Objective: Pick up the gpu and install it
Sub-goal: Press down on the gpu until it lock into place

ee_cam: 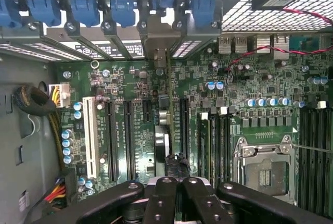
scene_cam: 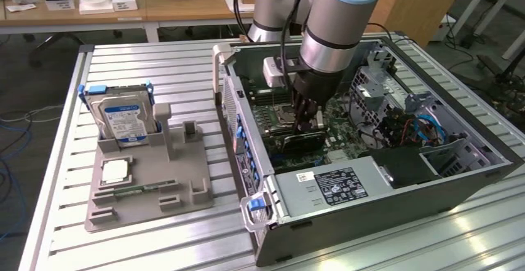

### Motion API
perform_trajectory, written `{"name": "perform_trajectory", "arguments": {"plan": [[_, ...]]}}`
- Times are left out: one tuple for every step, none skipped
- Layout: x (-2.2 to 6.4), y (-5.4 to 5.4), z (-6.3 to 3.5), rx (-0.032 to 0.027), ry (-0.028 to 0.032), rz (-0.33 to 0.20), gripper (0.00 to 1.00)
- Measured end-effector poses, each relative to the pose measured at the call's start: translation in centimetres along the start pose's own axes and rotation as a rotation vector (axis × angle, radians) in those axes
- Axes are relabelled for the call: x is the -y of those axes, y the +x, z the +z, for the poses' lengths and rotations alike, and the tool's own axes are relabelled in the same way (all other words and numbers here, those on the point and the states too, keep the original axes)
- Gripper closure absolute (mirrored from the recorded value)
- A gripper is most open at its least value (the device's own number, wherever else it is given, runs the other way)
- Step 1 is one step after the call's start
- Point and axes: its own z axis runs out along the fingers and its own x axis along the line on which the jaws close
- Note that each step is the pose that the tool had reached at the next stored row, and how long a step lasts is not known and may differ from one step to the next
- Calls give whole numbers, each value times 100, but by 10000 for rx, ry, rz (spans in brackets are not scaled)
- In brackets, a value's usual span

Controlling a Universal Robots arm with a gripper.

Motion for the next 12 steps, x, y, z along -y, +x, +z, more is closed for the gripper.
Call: {"name": "perform_trajectory", "arguments": {"plan": [[0, -4, 4, 2, 1, 0, 89], [-1, -6, 5, 1, 1, 1, 89], [-1, -6, 5, 1, 1, 0, 89], [-1, -7, 6, 0, 0, -1, 89], [-1, -9, 7, 0, 0, 0, 89], [-1, -10, 9, 0, 0, 0, 89], [-2, -11, 17, 1, 0, 1, 89], [-3, -11, 25, -1, 0, 1, 89], [-4, -11, 27, -4, -2, 0, 89], [-4, -11, 27, -4, -3, 0, 89], [-4, -10, 28, -4, -2, 0, 89], [-4, -10, 30, -2, -2, 0, 89]]}}
